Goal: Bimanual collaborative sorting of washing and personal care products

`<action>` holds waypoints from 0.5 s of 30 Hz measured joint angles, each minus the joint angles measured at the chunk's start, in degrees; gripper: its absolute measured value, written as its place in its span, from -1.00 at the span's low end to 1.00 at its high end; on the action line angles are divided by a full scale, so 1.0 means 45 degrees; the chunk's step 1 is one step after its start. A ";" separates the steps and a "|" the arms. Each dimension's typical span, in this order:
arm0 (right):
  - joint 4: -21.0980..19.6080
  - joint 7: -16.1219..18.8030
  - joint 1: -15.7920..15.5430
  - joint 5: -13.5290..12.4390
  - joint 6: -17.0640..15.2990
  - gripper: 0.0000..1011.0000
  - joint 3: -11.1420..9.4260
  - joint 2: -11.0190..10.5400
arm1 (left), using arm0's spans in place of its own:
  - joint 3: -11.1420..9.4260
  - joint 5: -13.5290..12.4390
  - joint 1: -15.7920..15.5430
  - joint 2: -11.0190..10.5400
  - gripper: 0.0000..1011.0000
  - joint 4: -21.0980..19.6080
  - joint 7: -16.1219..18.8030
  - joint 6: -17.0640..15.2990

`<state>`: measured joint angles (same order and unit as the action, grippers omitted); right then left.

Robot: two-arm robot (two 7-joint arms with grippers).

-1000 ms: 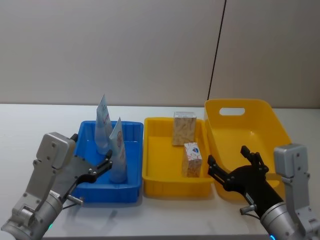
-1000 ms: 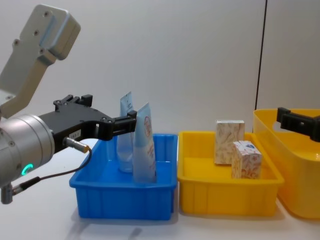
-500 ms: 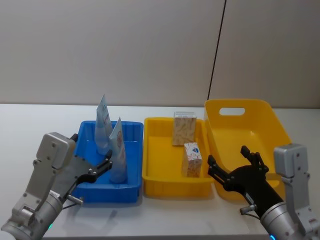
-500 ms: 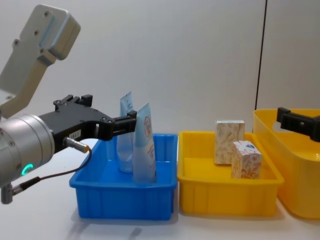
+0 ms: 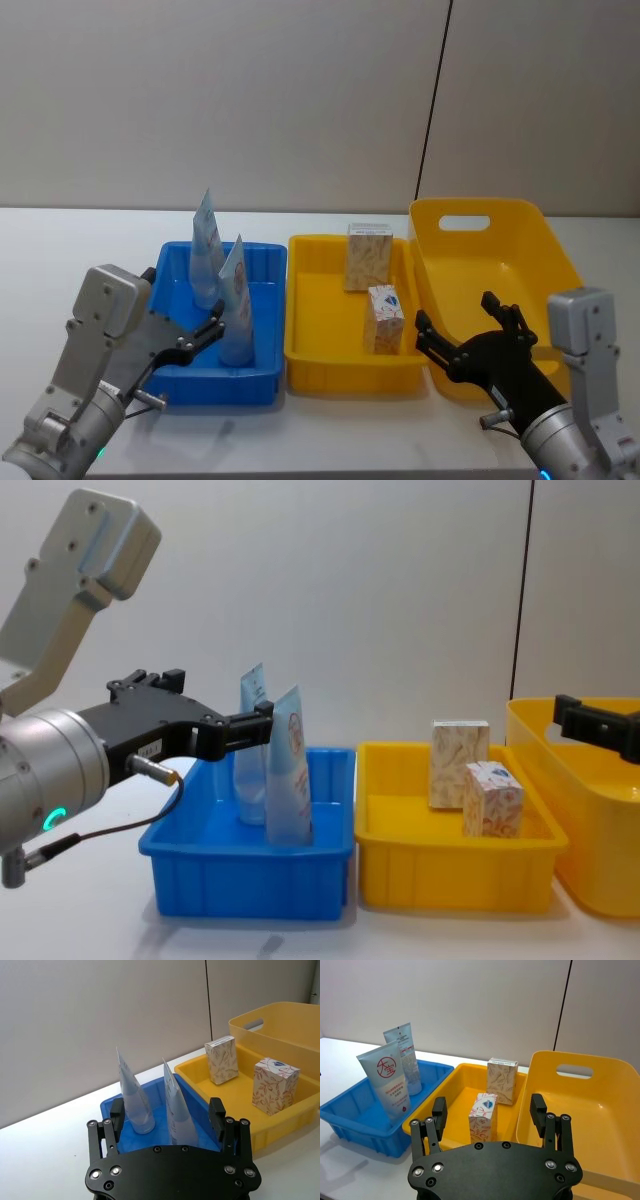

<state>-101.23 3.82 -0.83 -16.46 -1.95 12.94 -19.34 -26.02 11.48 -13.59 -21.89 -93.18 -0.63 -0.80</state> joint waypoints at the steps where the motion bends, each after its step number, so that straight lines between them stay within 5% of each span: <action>1: 0.0000 0.0000 -0.0001 0.0000 -0.0001 0.99 0.0000 0.0000 | 0.0000 0.0000 0.0000 0.0000 0.98 0.0000 0.0000 0.0001; 15: 0.0000 0.0000 -0.0001 0.0000 0.0000 0.98 0.0000 0.0001 | 0.0049 0.0133 -0.0052 0.0038 0.98 0.0079 -0.0184 0.0000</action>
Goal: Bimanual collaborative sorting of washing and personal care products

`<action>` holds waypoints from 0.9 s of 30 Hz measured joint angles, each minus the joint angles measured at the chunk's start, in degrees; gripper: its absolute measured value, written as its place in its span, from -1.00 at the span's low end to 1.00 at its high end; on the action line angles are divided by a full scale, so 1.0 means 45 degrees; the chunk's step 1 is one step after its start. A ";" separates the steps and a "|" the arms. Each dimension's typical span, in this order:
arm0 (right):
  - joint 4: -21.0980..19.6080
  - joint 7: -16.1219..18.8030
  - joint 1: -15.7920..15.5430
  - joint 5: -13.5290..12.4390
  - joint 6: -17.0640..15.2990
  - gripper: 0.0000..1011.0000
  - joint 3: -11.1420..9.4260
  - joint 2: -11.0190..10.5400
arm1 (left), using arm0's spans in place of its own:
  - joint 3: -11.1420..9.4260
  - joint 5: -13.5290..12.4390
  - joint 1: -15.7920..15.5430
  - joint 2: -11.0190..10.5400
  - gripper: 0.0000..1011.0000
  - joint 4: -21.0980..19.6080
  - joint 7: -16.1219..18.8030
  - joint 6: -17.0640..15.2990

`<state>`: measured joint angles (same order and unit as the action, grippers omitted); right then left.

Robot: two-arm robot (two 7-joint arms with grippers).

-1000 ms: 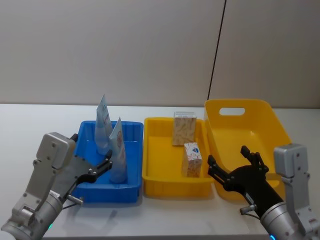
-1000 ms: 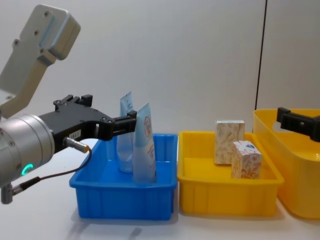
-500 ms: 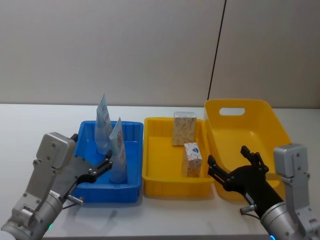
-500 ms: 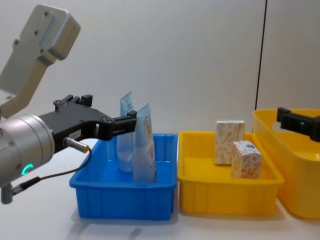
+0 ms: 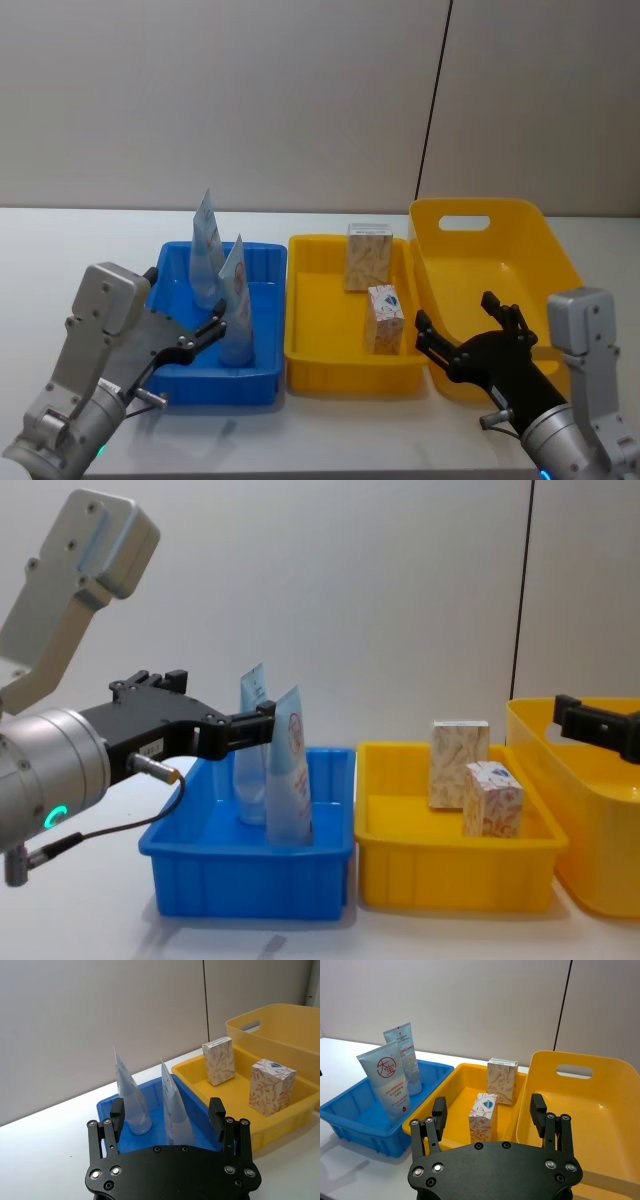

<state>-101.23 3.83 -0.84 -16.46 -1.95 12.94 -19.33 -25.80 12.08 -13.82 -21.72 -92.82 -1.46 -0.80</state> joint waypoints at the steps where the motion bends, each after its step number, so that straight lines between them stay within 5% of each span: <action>1: 0.0000 0.0000 0.0000 -0.0001 0.0000 0.98 0.0000 0.0000 | 0.0011 0.0061 -0.0015 0.0012 0.98 0.0021 -0.0065 0.0000; 15: -0.0001 0.0000 0.0000 0.0000 0.0000 0.98 -0.0001 0.0000 | 0.0149 0.1519 -0.0606 0.0449 0.98 0.0868 -0.1748 -0.0358; 27: -0.0001 0.0000 0.0000 0.0000 0.0000 0.98 0.0000 0.0000 | 0.0017 0.2110 -0.1547 0.1084 0.98 0.2464 -0.2689 -0.0849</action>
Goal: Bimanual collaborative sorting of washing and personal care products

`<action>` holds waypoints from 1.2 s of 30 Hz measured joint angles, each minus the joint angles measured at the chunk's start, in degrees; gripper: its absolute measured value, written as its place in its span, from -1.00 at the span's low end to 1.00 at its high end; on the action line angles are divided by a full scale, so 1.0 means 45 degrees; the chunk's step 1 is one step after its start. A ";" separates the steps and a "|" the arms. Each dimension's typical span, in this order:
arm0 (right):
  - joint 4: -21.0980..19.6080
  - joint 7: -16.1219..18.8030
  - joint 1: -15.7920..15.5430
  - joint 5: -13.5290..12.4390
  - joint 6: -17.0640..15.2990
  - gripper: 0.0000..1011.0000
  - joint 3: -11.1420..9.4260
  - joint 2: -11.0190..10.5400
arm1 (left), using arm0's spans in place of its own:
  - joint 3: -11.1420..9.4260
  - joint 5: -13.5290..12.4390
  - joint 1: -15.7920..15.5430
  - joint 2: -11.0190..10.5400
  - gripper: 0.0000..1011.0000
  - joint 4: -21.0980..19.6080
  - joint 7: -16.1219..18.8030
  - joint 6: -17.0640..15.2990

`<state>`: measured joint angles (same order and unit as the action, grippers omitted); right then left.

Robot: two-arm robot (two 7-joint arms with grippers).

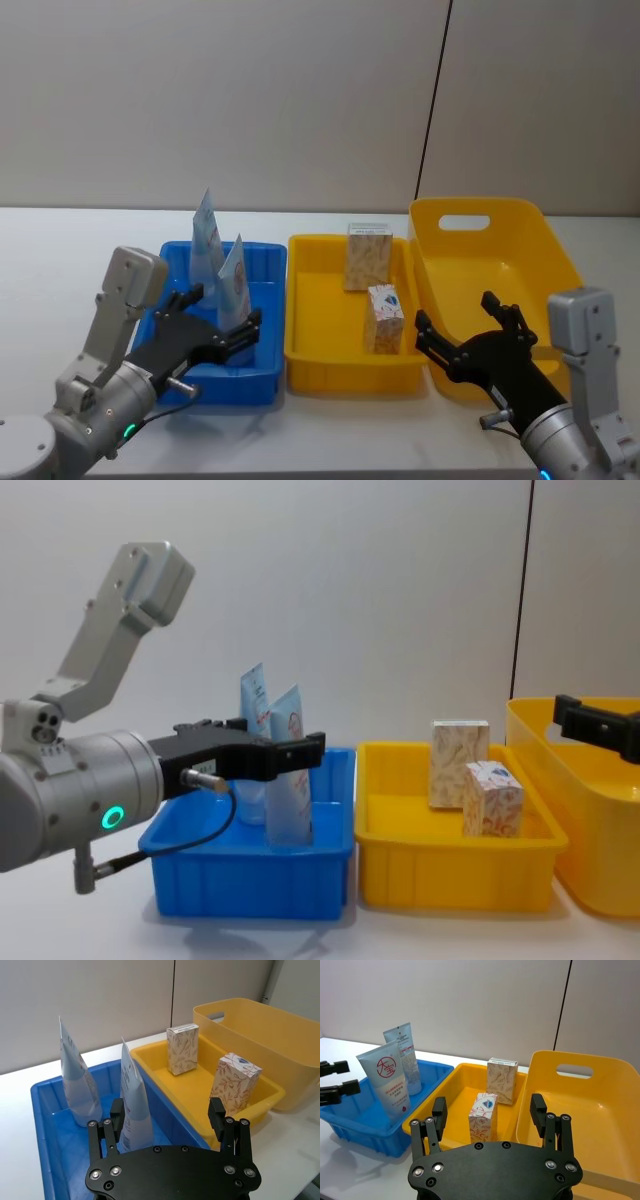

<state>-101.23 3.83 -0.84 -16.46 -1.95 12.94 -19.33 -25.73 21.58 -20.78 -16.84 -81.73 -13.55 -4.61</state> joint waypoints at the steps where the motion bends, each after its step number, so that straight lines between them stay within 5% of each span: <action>1: 0.0000 0.0000 0.0000 0.0000 0.0000 0.98 0.0000 0.0000 | -0.0005 0.0006 -0.0040 0.0024 0.98 0.0063 -0.0034 -0.0017; 36: 0.0000 0.0000 0.0001 0.0000 0.0000 0.98 0.0000 0.0000 | 0.0174 0.0032 -0.2918 0.2005 0.98 0.5610 -0.0906 0.0813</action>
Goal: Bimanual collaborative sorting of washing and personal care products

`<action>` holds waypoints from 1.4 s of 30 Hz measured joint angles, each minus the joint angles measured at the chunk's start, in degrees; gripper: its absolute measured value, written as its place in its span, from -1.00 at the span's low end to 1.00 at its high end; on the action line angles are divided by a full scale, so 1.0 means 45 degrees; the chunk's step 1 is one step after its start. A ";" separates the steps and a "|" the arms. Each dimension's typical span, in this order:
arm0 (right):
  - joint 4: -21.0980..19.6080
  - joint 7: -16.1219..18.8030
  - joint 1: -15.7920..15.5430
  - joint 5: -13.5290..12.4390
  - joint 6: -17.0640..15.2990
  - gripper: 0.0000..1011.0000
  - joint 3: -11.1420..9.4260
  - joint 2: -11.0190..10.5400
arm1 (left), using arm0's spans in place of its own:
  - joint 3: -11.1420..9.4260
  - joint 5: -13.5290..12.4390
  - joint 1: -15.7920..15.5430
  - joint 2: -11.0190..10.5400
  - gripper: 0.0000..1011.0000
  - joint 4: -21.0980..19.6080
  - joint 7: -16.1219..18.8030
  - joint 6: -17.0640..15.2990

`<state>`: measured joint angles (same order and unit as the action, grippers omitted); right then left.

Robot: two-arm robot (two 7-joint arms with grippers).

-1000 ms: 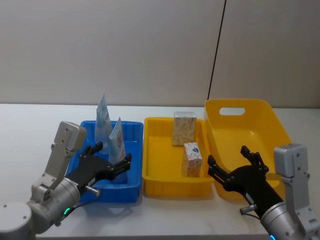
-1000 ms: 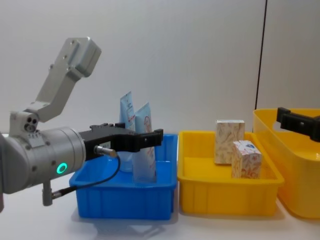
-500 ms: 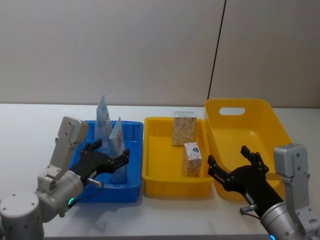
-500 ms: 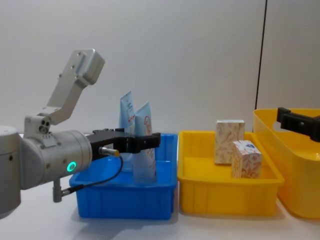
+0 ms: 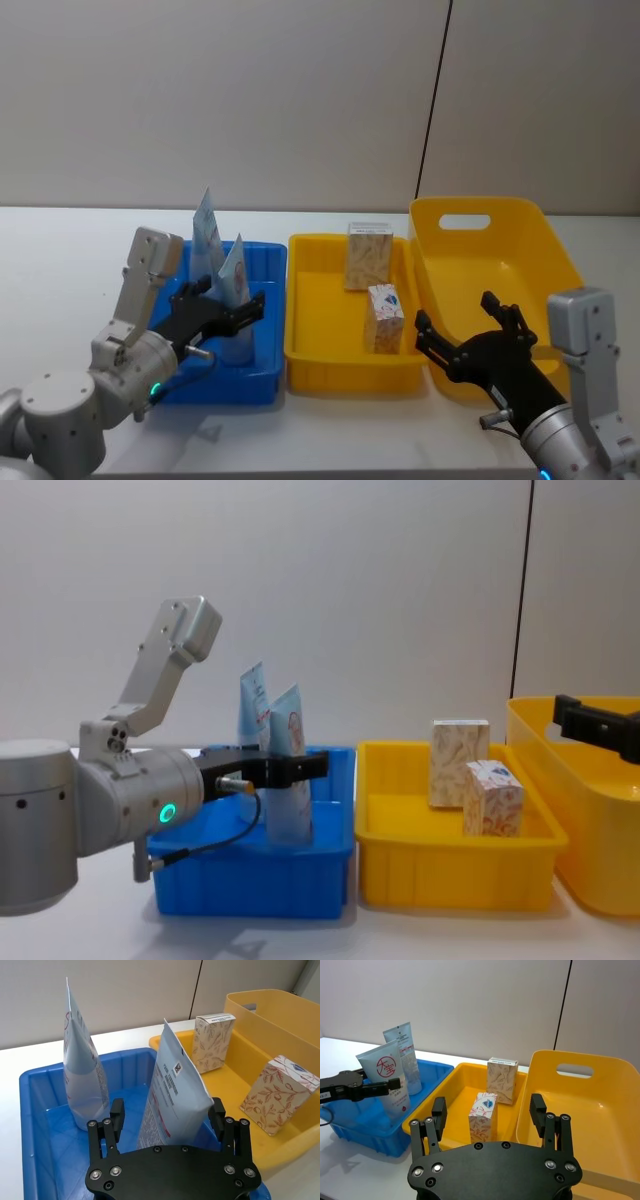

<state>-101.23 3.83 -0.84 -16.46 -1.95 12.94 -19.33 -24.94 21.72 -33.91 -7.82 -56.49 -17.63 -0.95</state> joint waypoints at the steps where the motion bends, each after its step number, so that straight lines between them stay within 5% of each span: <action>1: 0.0001 -0.0001 0.0000 0.0000 0.0000 0.98 0.0000 0.0000 | 0.0010 0.0002 -0.0083 0.0061 0.98 0.0164 -0.0031 0.0046; 13: 0.0001 0.0000 0.0000 0.0000 0.0000 0.98 0.0000 -0.0001 | 0.0053 0.0019 -0.0505 0.0365 0.51 0.1013 -0.0186 0.0272; 25: 0.0001 0.0000 0.0000 0.0000 0.0000 0.98 0.0000 0.0000 | 0.0071 0.0021 -0.0668 0.0489 -0.32 0.1351 -0.0241 0.0367; 42: 0.0000 0.0000 0.0000 0.0000 0.0000 0.98 0.0000 0.0000 | 0.0179 0.0022 -0.0685 0.0485 -0.48 0.1271 -0.0476 0.0761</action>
<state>-101.23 3.83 -0.84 -16.46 -1.95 12.94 -19.33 -24.14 21.82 -36.99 -5.64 -50.77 -19.77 2.47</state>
